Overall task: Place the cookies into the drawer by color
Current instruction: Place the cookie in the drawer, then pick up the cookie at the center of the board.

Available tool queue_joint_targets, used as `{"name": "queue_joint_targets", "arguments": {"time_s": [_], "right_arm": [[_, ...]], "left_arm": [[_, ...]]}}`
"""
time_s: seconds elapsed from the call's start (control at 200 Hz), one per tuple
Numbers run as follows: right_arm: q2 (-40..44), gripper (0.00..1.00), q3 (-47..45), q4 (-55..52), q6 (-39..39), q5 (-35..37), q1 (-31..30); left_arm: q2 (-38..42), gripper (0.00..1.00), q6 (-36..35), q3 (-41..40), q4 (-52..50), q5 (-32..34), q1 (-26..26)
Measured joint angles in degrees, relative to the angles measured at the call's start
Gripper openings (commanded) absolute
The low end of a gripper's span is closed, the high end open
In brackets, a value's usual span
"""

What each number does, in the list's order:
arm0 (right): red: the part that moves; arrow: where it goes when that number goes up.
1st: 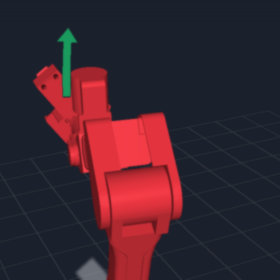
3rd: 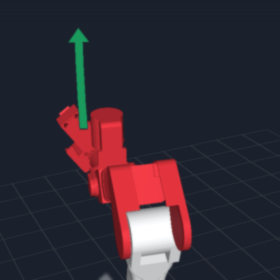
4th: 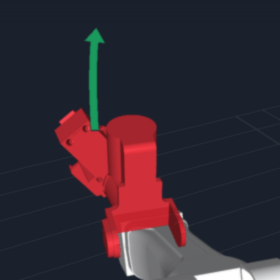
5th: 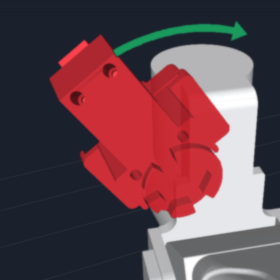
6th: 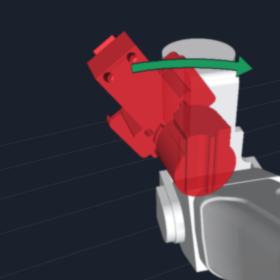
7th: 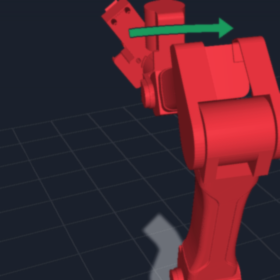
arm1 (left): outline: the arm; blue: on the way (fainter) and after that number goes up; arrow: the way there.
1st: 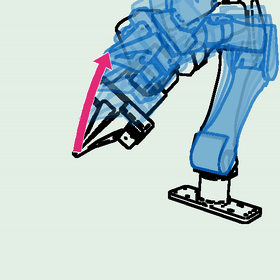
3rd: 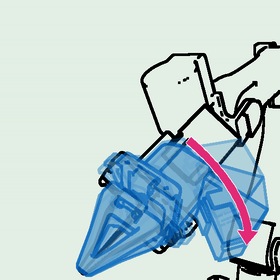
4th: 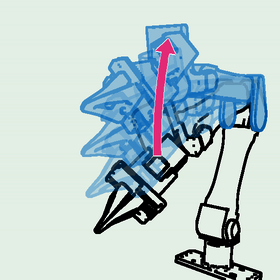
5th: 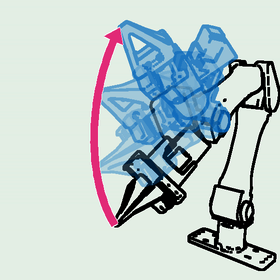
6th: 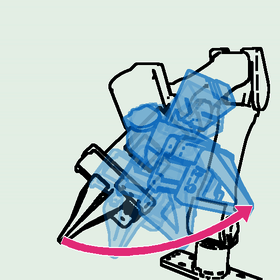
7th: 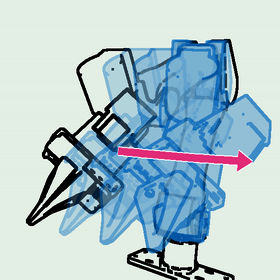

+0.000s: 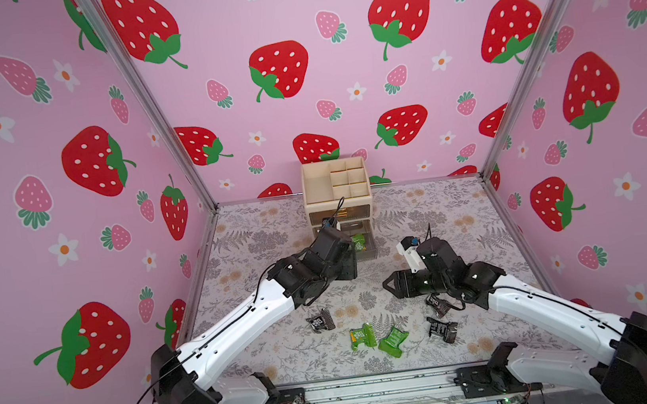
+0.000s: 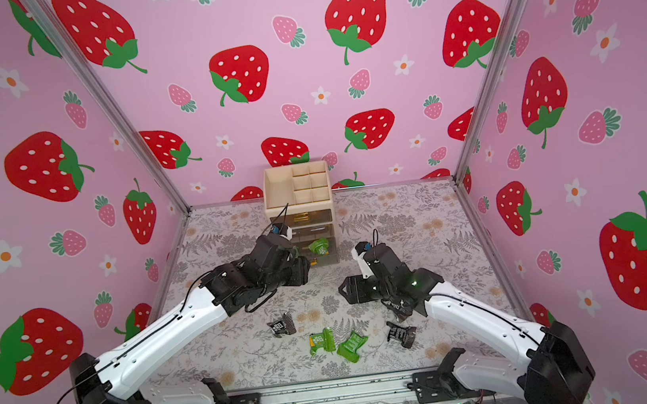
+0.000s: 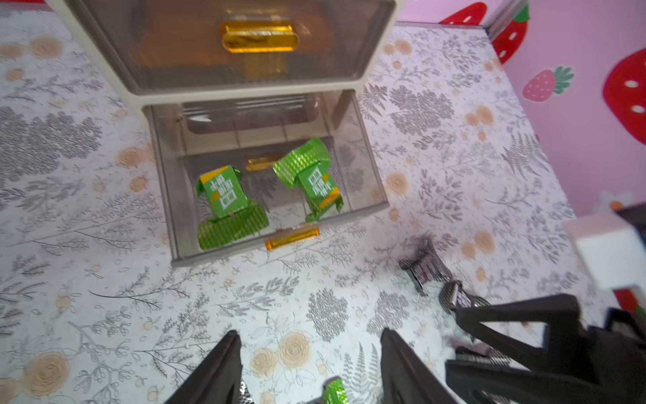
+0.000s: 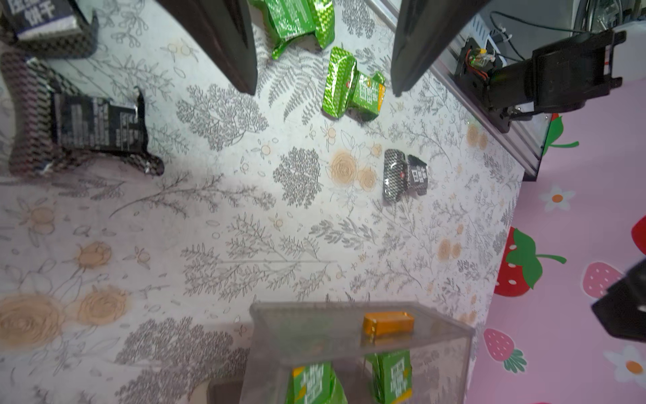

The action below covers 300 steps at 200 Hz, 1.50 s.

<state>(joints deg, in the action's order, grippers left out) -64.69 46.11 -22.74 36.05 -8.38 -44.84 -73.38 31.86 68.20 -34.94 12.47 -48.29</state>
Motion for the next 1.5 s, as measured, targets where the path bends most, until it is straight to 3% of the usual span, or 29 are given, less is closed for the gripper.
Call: {"name": "queue_joint_targets", "arguments": {"time_s": [0.22, 0.425, 0.615, 0.86, 1.231, 1.501], "right_arm": [[0.15, 0.66, -3.85, -4.07, 4.42, 1.57, -7.61], [0.13, 0.66, -7.41, -5.88, 9.01, 2.36, -13.84], [0.00, 0.67, -10.73, -4.76, 13.40, 2.82, -17.94], [-2.95, 0.69, -14.05, -1.36, 16.72, 2.54, -18.56], [-10.58, 0.71, -11.63, 3.04, 16.24, 2.93, -18.49], [-16.76, 0.60, -4.39, -0.79, 14.71, 8.57, -18.62]], "left_arm": [[8.76, 0.67, 3.08, -11.30, 2.54, -3.39, -7.17], [14.75, 0.65, 7.06, -24.52, 5.97, -5.16, -8.92], [15.19, 0.64, 9.29, -31.23, 9.44, -6.78, -9.68], [15.58, 0.64, 10.95, -34.07, 12.68, -8.04, -10.69], [15.37, 0.66, 12.17, -35.91, 15.04, -7.91, -11.23], [15.04, 0.66, 12.59, -35.93, 15.54, -6.67, -11.23]]}}
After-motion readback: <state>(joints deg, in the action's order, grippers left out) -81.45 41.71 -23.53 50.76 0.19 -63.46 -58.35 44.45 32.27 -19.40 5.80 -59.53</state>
